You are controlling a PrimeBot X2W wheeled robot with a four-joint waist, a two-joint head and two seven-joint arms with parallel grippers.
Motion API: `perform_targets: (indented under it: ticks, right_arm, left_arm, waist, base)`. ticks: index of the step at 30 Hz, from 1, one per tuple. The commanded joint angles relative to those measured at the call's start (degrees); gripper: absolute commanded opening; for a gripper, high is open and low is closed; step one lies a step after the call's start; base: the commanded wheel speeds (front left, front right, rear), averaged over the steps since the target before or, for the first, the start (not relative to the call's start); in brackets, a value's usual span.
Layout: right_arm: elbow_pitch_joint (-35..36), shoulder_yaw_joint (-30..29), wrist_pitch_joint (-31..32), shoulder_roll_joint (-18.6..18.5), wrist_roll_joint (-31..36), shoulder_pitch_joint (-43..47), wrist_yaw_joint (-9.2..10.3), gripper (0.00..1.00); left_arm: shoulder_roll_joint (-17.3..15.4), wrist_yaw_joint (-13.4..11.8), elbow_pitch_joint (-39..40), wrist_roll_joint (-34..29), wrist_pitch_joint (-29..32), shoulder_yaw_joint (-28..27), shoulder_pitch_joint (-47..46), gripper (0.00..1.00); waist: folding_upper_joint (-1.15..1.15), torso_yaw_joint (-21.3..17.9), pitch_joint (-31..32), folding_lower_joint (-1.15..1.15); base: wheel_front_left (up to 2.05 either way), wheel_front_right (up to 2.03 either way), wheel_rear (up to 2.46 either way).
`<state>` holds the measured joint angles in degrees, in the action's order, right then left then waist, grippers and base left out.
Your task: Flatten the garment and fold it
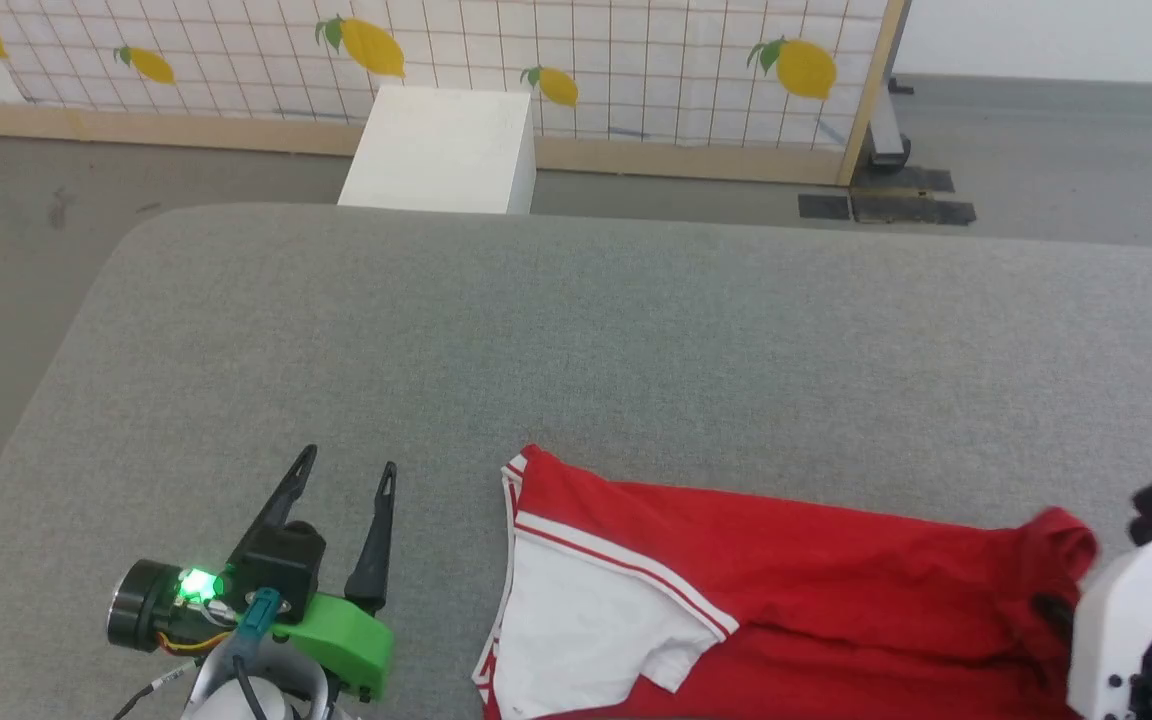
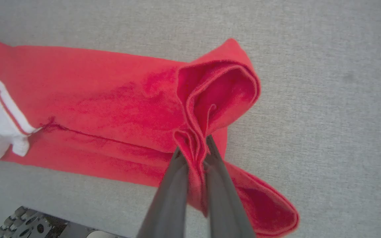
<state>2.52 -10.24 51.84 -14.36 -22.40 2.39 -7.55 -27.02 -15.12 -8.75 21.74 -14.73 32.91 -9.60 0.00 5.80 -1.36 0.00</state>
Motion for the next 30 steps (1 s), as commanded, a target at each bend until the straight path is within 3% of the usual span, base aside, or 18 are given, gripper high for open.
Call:
perform_targets:
  ticks: [1,13,21,30]
  right_arm:
    - [1.9,0.9,1.3,0.7,-1.0,0.6,0.06,0.0]
    - [12.2,6.1,12.6,10.9,-7.0,-1.0,0.06,0.0]
    - [8.8,10.7,12.0,11.5,-17.1,-4.4,0.06,0.0]
    - [1.7,16.9,7.9,11.5,-21.2,-10.4,0.06,0.0]
  left_arm:
    - [0.3,0.2,-0.2,0.7,-0.3,0.0,0.5,1.0]
    - [1.2,-0.1,-0.7,0.8,-0.3,0.6,-0.2,1.0]
    - [2.2,0.0,-1.4,0.5,-0.3,1.0,-1.5,1.0]
    - [3.6,0.5,-2.0,-0.2,-0.3,1.3,-3.2,1.0]
  waist:
    - [0.0,0.2,0.4,0.0]
    - [0.0,3.2,-0.4,0.0]
    - [0.0,6.3,-2.4,0.0]
    - [0.0,9.4,-5.1,0.0]
  base:
    - [0.0,0.0,0.0]
    - [0.0,0.0,0.0]
    - [0.0,0.0,0.0]
    - [0.0,0.0,0.0]
